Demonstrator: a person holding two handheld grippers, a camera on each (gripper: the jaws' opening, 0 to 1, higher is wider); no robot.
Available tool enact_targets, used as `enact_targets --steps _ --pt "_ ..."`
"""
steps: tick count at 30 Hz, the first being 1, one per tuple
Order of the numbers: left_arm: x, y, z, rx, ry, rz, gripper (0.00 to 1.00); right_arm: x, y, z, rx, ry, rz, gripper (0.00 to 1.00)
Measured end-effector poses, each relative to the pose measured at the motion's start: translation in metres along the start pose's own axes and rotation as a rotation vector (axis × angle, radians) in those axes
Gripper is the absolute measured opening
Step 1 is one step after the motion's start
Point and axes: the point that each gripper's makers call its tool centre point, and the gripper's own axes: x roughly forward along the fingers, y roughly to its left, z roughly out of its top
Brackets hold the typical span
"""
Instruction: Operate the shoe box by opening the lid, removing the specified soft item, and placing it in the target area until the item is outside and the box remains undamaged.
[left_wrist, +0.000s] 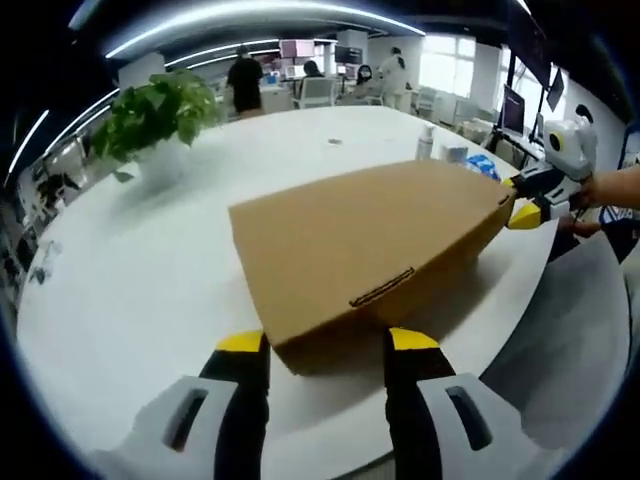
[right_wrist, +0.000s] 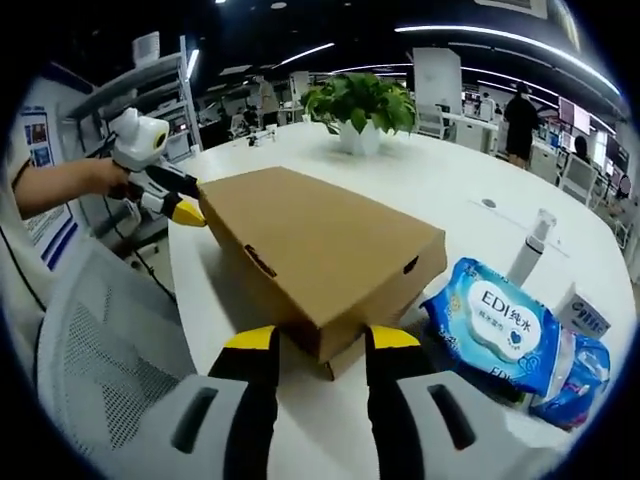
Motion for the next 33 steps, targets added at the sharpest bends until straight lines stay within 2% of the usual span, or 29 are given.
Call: enact_targets --steps 11,21,33 --pt "0.011 0.0 -0.009 0.013 0.033 0.018 0.44 0.009 -0.001 -0.011 -0.022 0.037 -0.012 0.3" --pt "0.018 0.001 -0.015 -0.006 0.051 0.029 0.43 0.013 -0.003 -0.018 -0.006 0.057 -0.021 0.28" --pt "0.023 0.005 -0.011 -0.029 0.049 0.021 0.43 0.019 -0.01 -0.015 0.007 0.064 -0.018 0.28"
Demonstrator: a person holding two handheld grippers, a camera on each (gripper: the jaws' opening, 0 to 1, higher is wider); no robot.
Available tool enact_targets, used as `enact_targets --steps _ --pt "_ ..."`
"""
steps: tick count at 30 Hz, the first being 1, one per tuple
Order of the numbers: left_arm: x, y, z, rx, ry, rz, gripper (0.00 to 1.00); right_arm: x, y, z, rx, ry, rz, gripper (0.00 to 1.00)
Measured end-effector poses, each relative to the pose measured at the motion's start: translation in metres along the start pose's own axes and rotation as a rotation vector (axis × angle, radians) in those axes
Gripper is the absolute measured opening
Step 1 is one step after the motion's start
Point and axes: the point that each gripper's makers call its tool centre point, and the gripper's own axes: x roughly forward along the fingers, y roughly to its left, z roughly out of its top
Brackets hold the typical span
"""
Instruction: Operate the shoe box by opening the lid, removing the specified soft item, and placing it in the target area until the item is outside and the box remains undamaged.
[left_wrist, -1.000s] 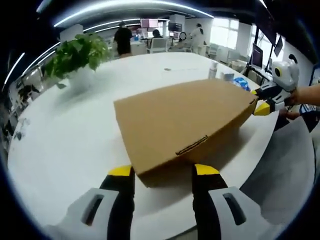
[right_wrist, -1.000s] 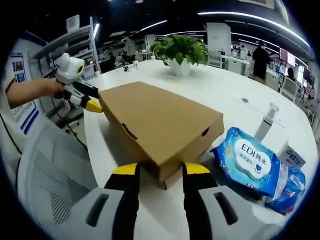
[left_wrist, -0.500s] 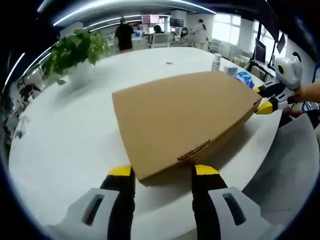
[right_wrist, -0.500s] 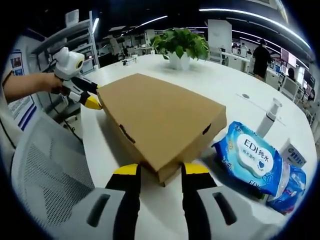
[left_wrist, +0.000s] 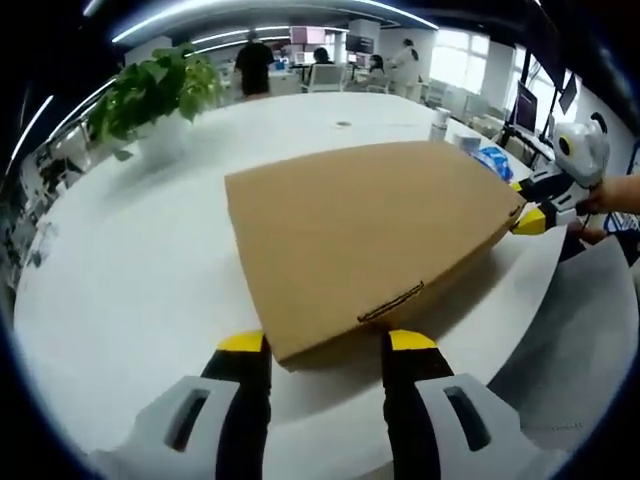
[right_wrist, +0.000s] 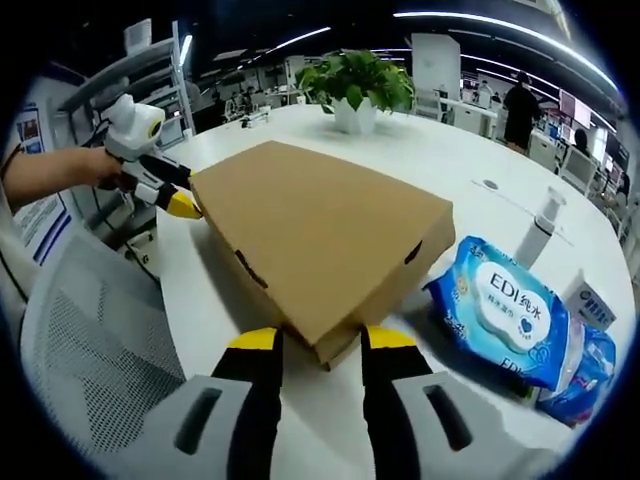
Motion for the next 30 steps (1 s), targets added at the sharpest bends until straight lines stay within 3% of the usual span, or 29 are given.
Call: enact_targets --steps 30 --pt "0.041 0.035 0.047 0.024 0.012 -0.006 0.42 0.034 -0.049 0.033 0.005 0.013 -0.002 0.27"
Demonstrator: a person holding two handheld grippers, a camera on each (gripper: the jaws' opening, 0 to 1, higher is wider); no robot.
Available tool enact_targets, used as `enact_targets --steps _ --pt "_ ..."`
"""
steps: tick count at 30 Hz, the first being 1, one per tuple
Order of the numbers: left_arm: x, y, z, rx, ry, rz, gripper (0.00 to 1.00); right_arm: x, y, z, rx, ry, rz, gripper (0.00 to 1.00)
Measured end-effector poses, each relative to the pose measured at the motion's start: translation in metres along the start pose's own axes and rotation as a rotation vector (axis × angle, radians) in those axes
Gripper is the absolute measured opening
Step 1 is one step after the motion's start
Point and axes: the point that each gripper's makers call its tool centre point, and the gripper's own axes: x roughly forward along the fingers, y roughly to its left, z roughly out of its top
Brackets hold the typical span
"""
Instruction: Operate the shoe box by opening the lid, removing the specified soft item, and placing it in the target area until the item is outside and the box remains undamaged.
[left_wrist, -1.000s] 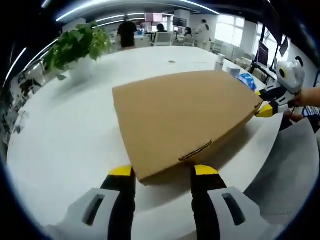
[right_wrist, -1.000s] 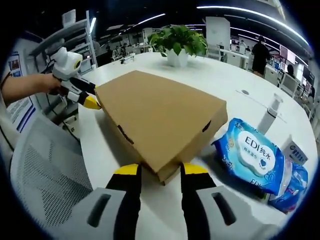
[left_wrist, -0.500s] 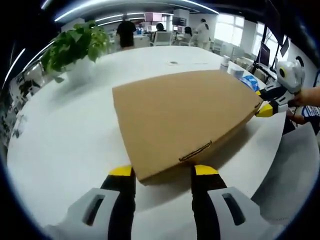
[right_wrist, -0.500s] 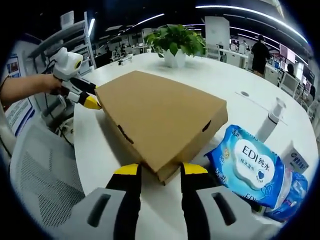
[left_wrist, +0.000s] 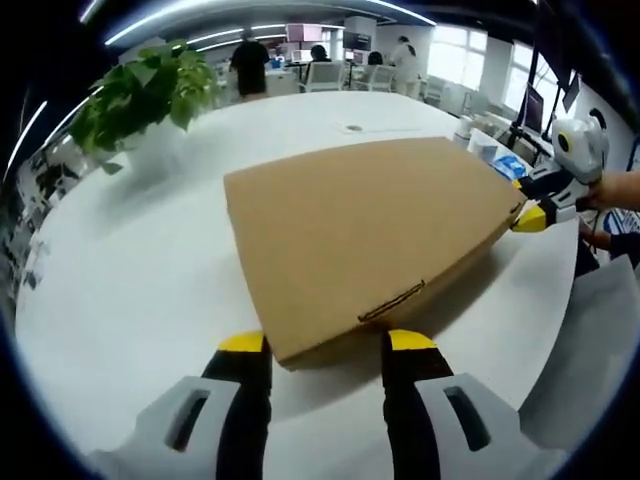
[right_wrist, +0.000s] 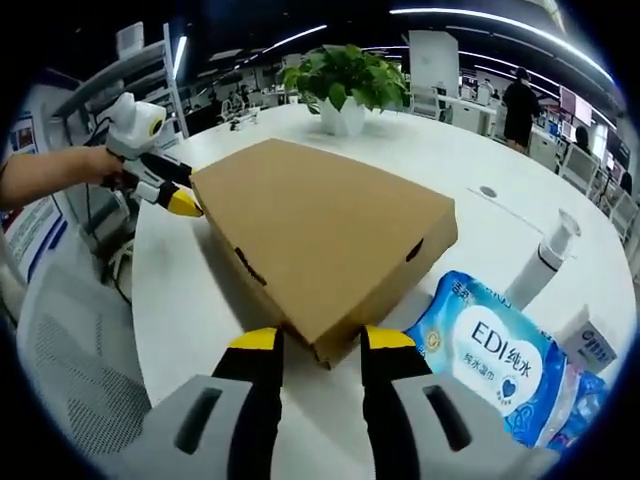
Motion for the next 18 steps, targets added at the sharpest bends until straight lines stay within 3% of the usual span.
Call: enact_targets --steps 8,18 --pt "0.009 0.008 0.011 0.004 0.004 -0.001 0.42 0.008 -0.012 0.008 -0.003 0.004 -0.005 0.28" --pt "0.01 0.009 0.012 0.017 0.013 0.001 0.42 0.009 -0.015 0.009 -0.013 0.007 -0.016 0.28"
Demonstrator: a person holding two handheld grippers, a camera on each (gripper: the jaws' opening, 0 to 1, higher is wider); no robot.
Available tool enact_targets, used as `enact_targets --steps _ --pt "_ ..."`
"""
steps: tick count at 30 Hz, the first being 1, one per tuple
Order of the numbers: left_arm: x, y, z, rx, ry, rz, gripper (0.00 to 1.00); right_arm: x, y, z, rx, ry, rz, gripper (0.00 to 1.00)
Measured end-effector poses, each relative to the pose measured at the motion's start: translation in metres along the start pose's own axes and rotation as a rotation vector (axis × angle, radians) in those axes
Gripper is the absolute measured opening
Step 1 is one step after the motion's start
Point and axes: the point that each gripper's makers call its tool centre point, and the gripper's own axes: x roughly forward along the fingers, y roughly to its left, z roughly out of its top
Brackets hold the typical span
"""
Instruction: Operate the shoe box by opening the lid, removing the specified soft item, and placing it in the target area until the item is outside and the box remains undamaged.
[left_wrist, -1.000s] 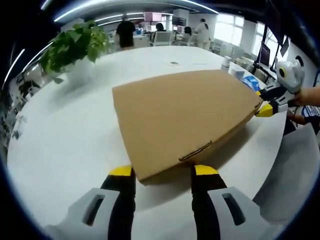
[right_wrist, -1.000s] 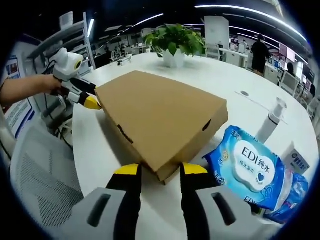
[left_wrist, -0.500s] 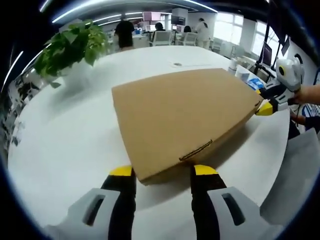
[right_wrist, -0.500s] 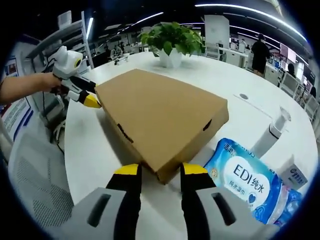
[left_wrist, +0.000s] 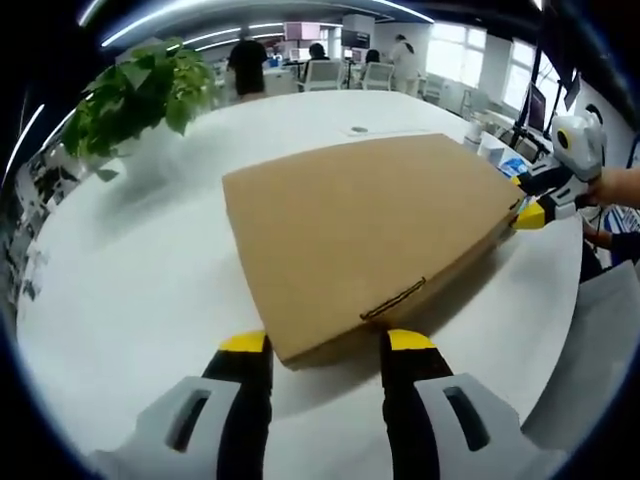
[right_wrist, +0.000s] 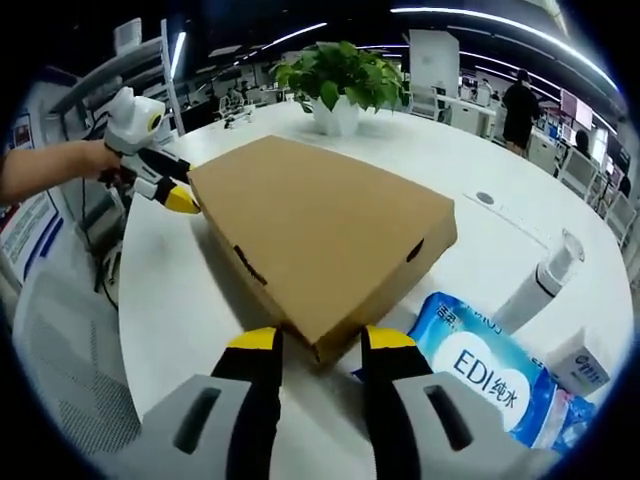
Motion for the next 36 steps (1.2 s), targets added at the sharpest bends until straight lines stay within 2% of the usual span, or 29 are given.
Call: enact_targets --steps 7,13,25,36 --pt "-0.005 -0.002 0.004 0.009 -0.018 0.01 0.45 -0.009 0.003 0.0 -0.036 -0.008 -0.012 0.28" --pt "-0.015 -0.005 0.009 0.019 -0.036 0.023 0.49 -0.025 0.003 0.0 -0.072 -0.026 -0.031 0.33" --pt "-0.044 -0.027 0.009 0.028 -0.107 0.031 0.59 -0.075 -0.009 -0.014 -0.038 -0.087 -0.135 0.46" --pt "-0.076 -0.055 0.004 0.029 -0.173 0.026 0.64 -0.122 -0.016 -0.033 0.024 -0.122 -0.216 0.52"
